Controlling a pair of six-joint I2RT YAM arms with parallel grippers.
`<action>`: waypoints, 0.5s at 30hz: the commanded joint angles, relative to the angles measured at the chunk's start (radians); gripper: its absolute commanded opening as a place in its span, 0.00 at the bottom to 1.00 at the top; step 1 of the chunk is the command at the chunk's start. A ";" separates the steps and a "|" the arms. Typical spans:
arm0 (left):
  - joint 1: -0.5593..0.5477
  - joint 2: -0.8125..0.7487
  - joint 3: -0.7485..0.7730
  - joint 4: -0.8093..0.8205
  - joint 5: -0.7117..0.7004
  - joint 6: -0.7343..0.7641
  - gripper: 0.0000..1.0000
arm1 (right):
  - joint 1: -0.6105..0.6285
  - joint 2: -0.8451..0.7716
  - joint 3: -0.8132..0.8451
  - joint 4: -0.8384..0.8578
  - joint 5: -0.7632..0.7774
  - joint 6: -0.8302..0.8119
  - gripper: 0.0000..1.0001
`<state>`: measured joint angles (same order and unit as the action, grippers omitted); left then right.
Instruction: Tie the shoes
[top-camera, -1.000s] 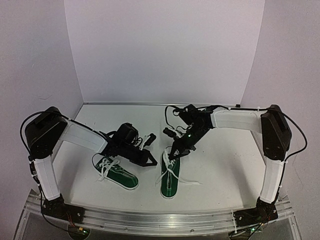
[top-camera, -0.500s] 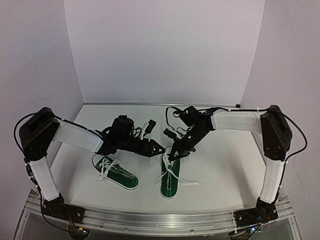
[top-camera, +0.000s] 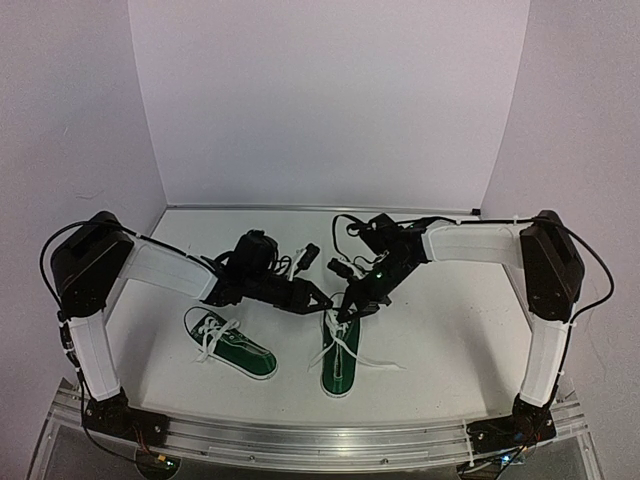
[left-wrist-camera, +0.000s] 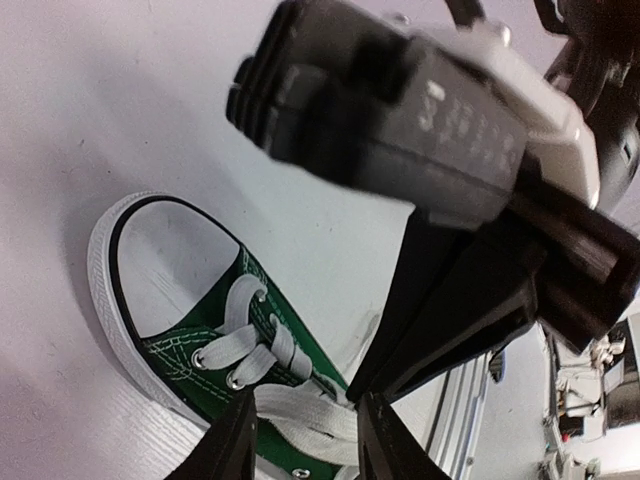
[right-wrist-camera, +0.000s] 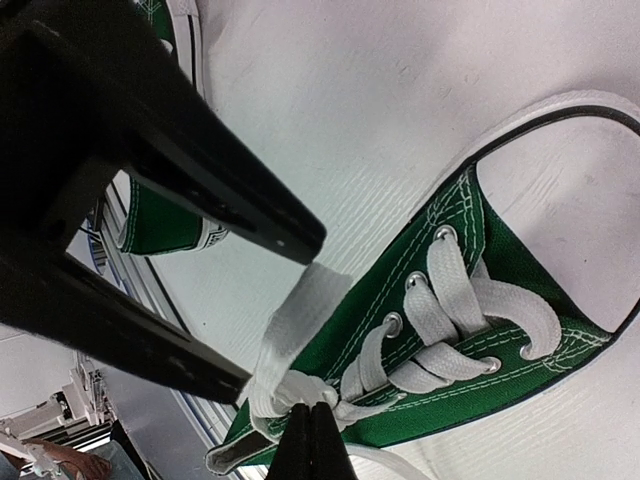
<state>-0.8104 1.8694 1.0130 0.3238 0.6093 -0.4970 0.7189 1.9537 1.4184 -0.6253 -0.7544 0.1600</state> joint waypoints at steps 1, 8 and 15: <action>0.003 0.006 0.036 -0.058 0.014 0.026 0.47 | 0.006 -0.060 -0.007 0.024 -0.016 0.007 0.00; 0.004 0.037 0.085 -0.115 -0.016 0.042 0.54 | 0.005 -0.059 -0.006 0.031 -0.020 0.010 0.00; 0.004 0.061 0.108 -0.094 -0.006 0.030 0.46 | 0.006 -0.056 -0.006 0.035 -0.022 0.009 0.00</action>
<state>-0.8104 1.9132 1.0711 0.2118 0.5995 -0.4710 0.7189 1.9428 1.4170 -0.6130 -0.7606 0.1665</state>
